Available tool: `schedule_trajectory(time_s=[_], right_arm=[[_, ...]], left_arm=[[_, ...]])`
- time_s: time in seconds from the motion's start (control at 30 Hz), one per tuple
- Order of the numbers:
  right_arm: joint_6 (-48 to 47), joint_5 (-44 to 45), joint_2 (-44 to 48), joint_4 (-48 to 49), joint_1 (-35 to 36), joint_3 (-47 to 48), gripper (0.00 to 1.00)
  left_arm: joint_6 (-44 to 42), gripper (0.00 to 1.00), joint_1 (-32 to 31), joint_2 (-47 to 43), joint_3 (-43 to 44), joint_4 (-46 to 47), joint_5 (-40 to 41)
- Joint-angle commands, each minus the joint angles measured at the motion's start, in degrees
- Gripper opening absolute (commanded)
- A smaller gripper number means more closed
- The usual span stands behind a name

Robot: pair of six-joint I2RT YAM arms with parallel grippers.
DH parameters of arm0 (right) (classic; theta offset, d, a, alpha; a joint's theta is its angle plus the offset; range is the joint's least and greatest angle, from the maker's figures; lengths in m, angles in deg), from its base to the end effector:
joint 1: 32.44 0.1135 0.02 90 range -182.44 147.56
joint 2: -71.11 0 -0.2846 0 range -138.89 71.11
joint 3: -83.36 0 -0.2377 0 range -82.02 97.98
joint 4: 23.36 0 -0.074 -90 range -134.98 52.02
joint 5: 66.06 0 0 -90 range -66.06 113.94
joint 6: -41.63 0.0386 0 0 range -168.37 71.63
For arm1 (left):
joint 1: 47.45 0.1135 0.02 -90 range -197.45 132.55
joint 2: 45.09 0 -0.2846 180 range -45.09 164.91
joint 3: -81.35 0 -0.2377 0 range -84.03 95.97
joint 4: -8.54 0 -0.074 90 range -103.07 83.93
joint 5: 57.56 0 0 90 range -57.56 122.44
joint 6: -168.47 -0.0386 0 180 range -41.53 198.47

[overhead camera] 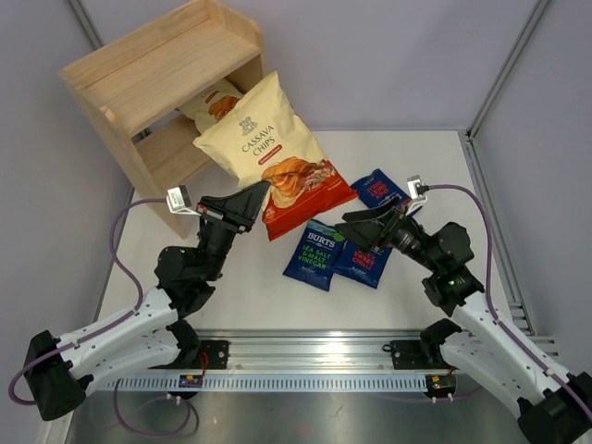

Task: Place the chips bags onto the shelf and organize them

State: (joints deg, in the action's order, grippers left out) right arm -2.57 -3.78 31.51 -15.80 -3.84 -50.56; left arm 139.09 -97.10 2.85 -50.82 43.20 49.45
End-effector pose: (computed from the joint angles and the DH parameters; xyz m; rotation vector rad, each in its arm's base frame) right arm 0.1159 0.0837 0.3480 -0.2334 1.4838 1.3906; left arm 0.1112 -0.1134 0.3872 -0.4114 1.0514 -1.6025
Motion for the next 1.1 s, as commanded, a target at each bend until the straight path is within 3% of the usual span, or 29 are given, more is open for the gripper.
schedule_trajectory(time_s=[0.0,0.2,0.63,0.77,0.93,1.07], right_arm=[[3.86,-3.39,-4.5,21.23,1.98,0.35,0.98],[-0.71,0.21,-16.55,27.3,11.72,5.8,0.97],[1.31,4.26,-29.31,42.68,19.47,12.47,0.93],[1.83,5.49,-32.64,44.44,19.65,14.85,0.85],[4.03,8.03,-34.41,47.17,19.65,14.95,0.62],[4.56,11.02,-33.62,45.77,19.65,14.42,0.6]], left_arm=[[4.33,0.0,-0.1,-3.46,-2.53,8.98,5.13],[6.09,0.0,-0.19,-5.32,-4.29,12.16,4.52],[10.21,0.0,-0.71,-4.97,-6.84,17.34,1.36],[12.32,0.0,-1.15,-4.7,-8.24,18.31,1.0],[12.95,0.0,-1.5,-5.84,-10.09,18.4,1.79],[11.36,0.0,-1.5,-10.14,-10.1,8.16,2.58]])
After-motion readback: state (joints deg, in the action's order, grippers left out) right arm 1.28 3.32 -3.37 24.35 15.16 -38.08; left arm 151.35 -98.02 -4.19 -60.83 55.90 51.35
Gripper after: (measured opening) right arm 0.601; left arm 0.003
